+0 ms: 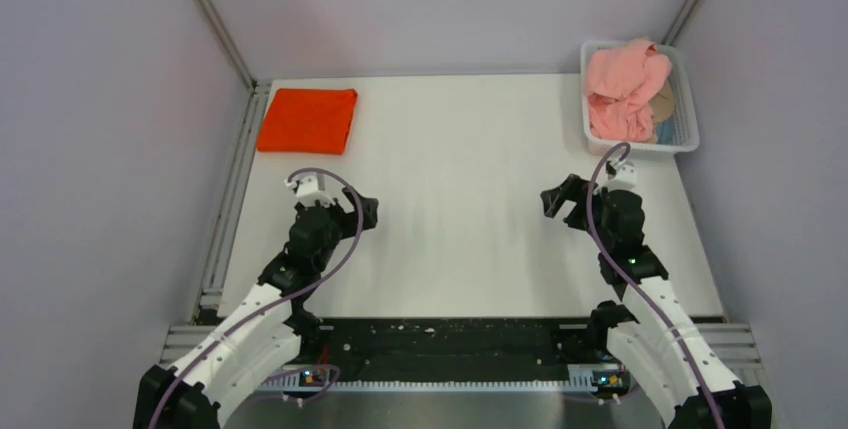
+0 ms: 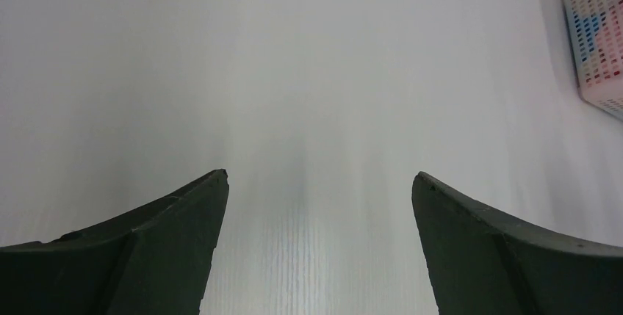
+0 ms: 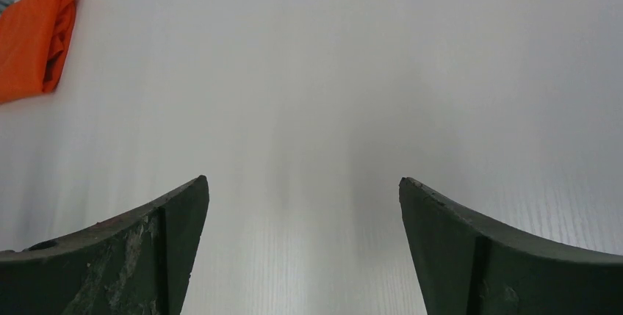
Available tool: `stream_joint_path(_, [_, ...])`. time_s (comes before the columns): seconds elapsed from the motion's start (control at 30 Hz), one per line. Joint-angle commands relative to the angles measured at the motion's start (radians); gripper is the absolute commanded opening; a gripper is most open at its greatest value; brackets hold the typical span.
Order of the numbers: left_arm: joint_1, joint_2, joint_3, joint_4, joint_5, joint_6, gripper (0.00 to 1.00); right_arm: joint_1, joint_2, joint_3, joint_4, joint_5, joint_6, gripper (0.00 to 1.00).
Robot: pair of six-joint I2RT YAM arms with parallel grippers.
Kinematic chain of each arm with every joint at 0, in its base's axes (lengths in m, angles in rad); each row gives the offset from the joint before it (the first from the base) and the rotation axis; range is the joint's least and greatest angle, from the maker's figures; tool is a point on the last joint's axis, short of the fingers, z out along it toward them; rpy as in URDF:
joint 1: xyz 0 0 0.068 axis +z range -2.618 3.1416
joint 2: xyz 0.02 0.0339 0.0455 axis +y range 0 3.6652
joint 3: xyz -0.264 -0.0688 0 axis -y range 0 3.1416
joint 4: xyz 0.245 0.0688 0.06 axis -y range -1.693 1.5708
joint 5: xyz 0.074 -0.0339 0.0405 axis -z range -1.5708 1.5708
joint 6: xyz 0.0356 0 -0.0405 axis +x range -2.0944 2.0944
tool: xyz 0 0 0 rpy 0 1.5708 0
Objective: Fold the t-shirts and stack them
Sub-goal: Grab crumpled tshirt from bin with the right arm
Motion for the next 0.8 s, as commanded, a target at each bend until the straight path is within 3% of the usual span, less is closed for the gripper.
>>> stream_joint_path(0.0, [0.001, -0.013, -0.009, 0.049, -0.018, -0.011, 0.99, -0.007, -0.024, -0.008, 0.036, 0.009, 0.001, 0.99])
stream_joint_path(0.2, [0.001, -0.013, -0.005, 0.1, 0.001, -0.007, 0.99, -0.006, -0.018, -0.017, 0.096, -0.006, 0.006, 0.99])
stream_joint_path(0.37, [0.002, 0.004, 0.001, 0.162, -0.005, 0.0, 0.99, -0.006, 0.054, 0.094, 0.078, 0.038, 0.006, 0.99])
stream_joint_path(0.63, [0.001, 0.077, 0.048, 0.193, -0.043, 0.034, 0.99, -0.017, 0.396, 0.531, -0.051, 0.344, -0.056, 0.99])
stream_joint_path(0.77, [0.001, 0.124, 0.067, 0.187, -0.076, 0.046, 0.99, -0.098, 0.656, 0.83, -0.151, 0.365, -0.088, 0.99])
